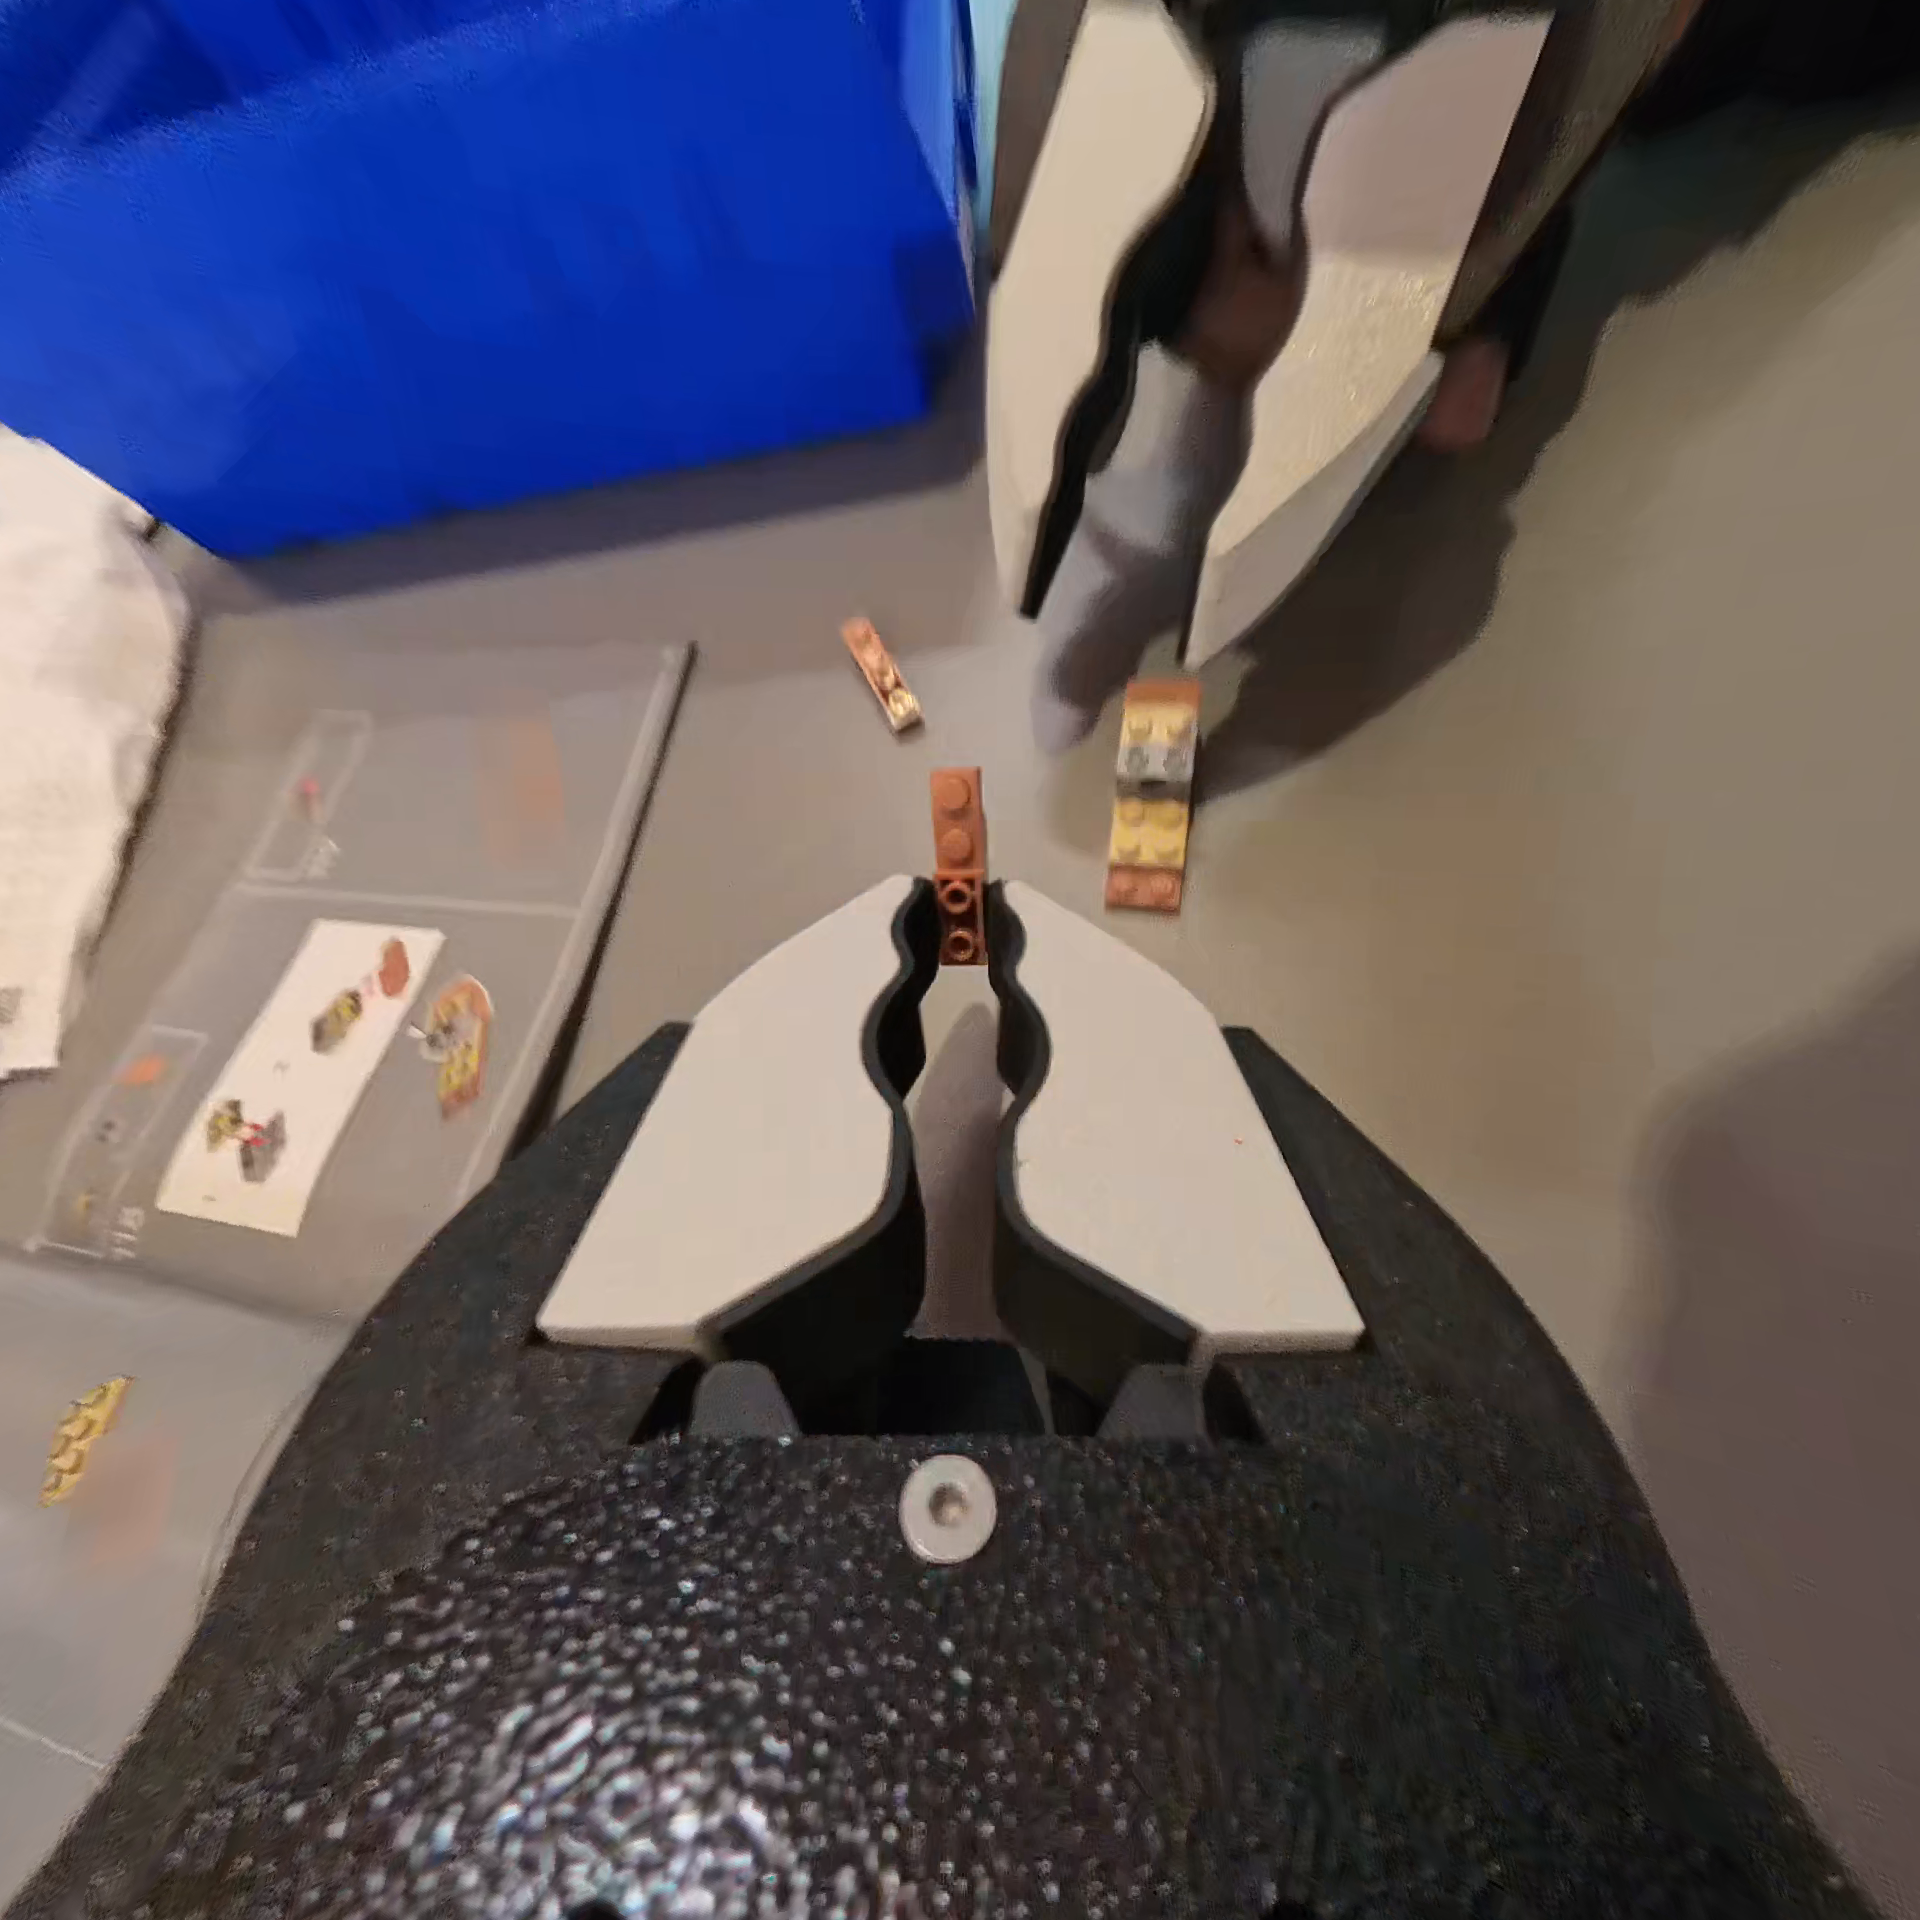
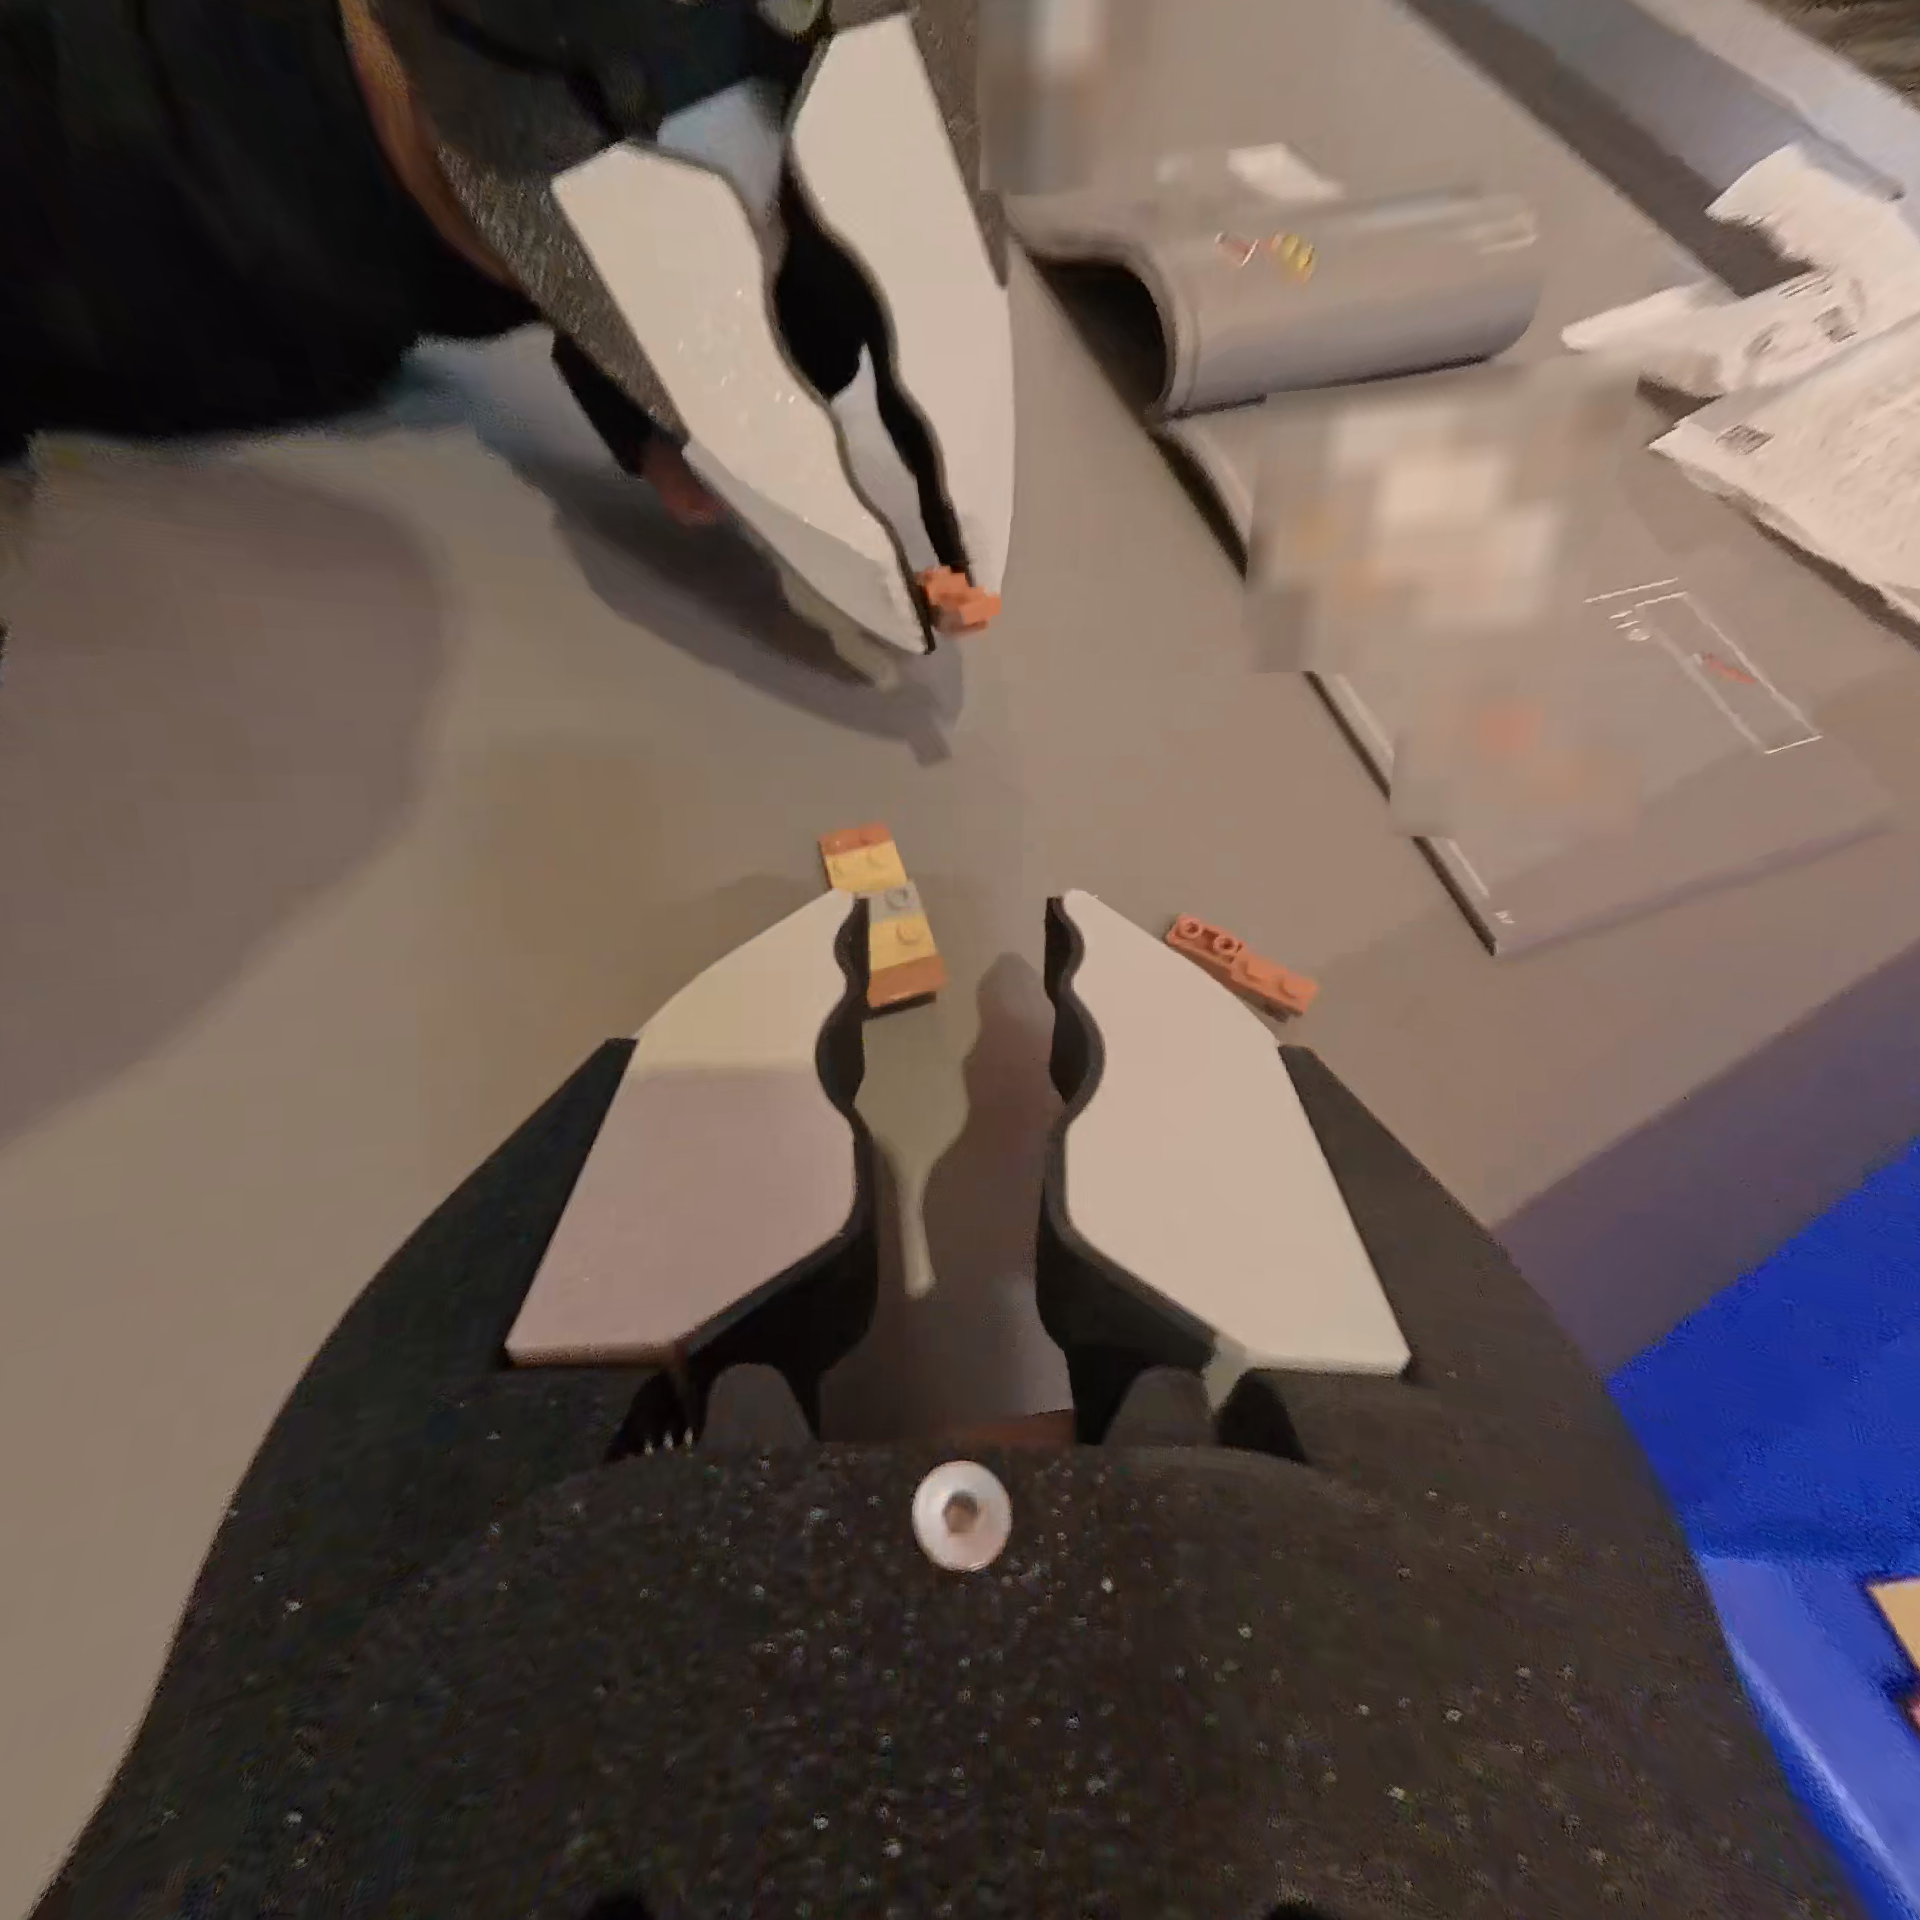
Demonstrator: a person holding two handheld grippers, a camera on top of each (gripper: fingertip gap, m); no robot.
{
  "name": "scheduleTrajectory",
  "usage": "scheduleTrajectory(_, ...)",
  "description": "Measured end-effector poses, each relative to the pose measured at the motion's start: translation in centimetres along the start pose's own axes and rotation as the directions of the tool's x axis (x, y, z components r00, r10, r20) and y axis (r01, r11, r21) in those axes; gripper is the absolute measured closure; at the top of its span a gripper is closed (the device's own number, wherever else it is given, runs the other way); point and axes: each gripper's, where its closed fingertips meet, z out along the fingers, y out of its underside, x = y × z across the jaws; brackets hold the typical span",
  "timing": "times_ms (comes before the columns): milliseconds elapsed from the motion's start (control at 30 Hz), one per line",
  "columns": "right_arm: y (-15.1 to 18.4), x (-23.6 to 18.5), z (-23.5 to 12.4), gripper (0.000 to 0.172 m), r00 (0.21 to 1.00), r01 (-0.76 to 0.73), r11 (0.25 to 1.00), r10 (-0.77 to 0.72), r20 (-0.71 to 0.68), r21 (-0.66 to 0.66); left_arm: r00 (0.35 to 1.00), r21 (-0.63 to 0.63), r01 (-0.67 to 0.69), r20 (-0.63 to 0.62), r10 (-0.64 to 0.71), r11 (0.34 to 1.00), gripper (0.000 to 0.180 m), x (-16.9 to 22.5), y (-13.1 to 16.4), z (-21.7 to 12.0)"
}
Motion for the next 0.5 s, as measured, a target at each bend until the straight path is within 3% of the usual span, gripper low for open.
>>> scheduleTrajectory(333,2.2,-1.4,1.3,0.133,0.993,0.093,0.982,-0.080,0.082,-0.166,0.991,-0.169,-0.055,-0.133,0.033,0.984,0.171,2.4,2.7,1.1)
scheduleTrajectory(400,2.6,-1.5,1.6,0.136,0.992,0.105,0.974,-0.087,0.093,-0.201,0.989,-0.178,-0.059,-0.142,0.034,0.982,0.171,2.7,2.7,1.1)
scheduleTrajectory(500,2.5,-1.7,1.8,0.154,0.990,0.116,0.972,-0.095,0.109,-0.203,0.989,-0.203,-0.085,-0.136,0.057,0.975,0.171,2.8,2.8,1.2)
